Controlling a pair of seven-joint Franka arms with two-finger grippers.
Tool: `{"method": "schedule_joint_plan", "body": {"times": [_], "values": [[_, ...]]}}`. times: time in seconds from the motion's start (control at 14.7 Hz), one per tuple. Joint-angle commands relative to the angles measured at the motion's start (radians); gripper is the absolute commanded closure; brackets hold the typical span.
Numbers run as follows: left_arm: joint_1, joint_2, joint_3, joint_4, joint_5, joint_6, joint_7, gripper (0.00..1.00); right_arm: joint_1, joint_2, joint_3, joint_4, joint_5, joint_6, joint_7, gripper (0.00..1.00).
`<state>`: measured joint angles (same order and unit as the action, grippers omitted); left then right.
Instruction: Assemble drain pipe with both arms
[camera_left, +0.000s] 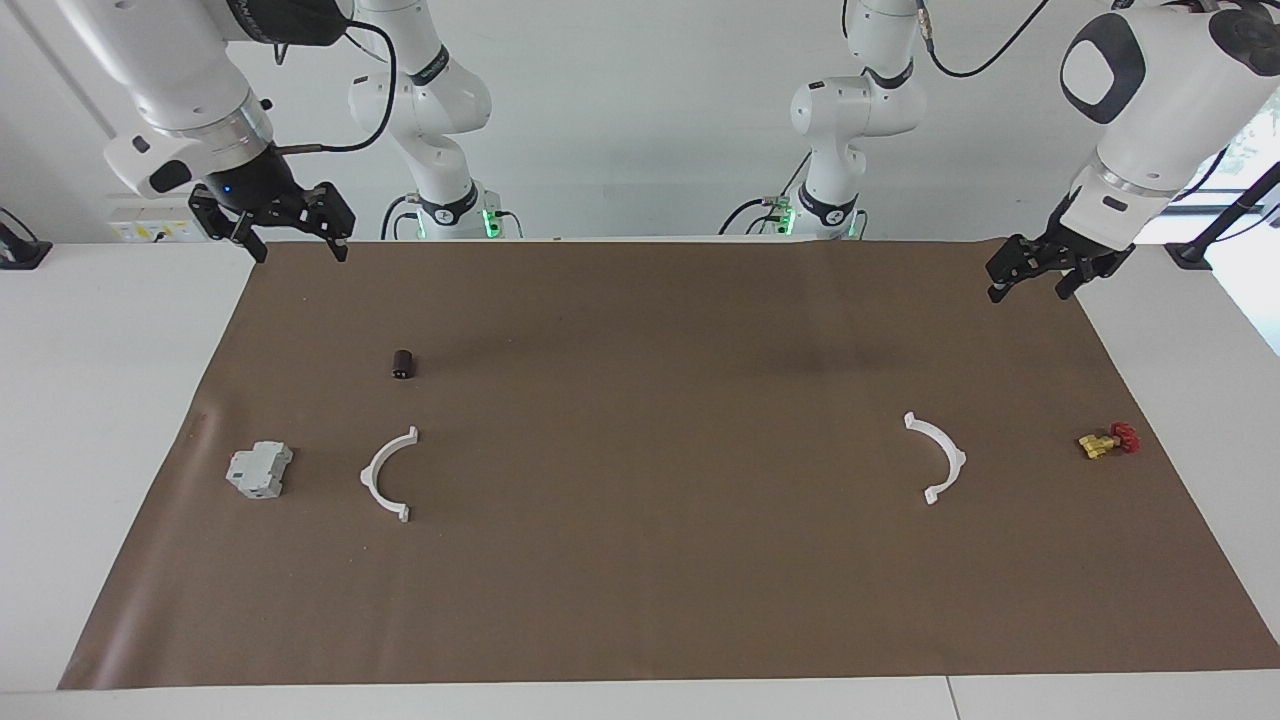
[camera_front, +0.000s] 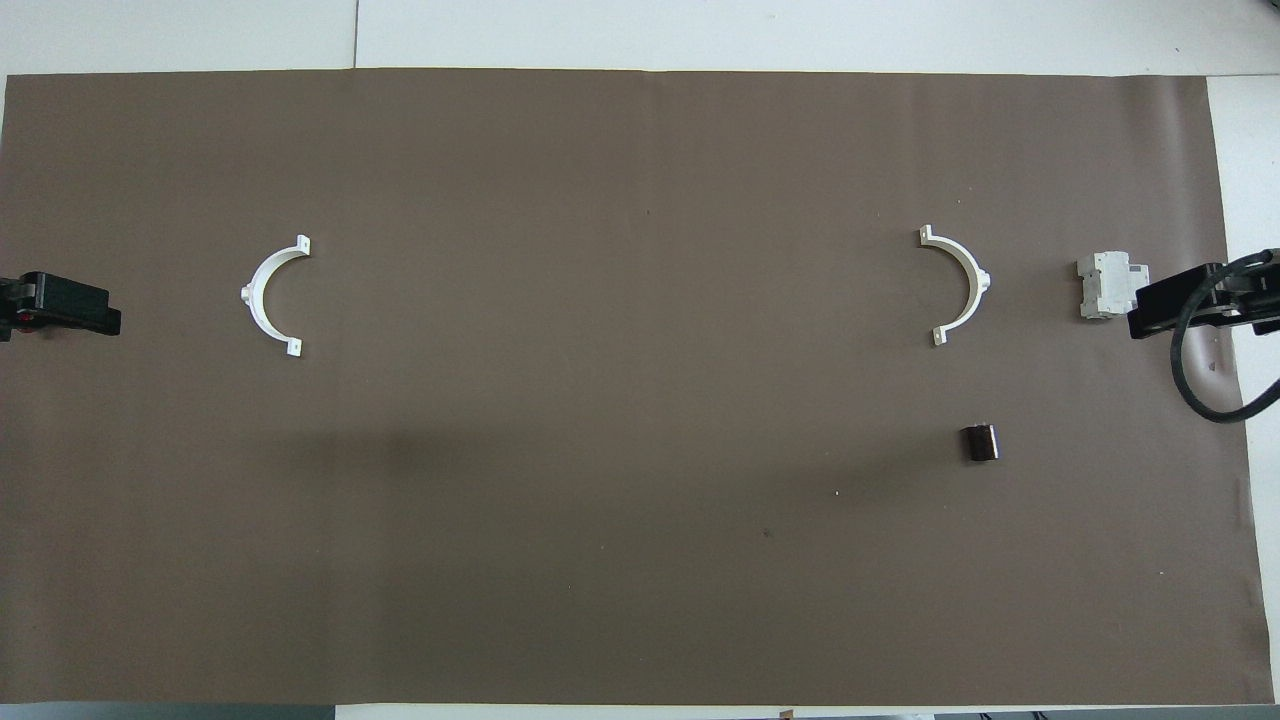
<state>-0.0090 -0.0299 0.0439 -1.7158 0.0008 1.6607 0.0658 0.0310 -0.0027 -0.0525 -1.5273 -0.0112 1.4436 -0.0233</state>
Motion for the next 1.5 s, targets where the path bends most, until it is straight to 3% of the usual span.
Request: {"method": "schedule_joint_plan", "body": {"times": [0.0,0.75,1.09,1.43], "values": [[-0.002,-0.018,0.001,-0.018,-0.002,0.010,0.006,0.00,-0.008,-0.013,0.003,-0.017,0.019,0.001,0.019,0.00],[-0.002,-0.018,0.001,-0.018,-0.002,0.010,0.006,0.00,-0.002,-0.016,0.005,-0.030,0.017,0.004,0.006,0.00],[-0.002,-0.018,0.001,-0.018,-0.002,0.010,0.006,0.00,0.000,0.000,0.006,-0.131,0.017,0.216,-0.012,0.00],[-0.003,-0.018,0.001,-0.016,-0.002,0.004,0.003,0.00,-0.002,0.179,0.010,-0.184,0.033,0.461,-0.030,0.00]]}}
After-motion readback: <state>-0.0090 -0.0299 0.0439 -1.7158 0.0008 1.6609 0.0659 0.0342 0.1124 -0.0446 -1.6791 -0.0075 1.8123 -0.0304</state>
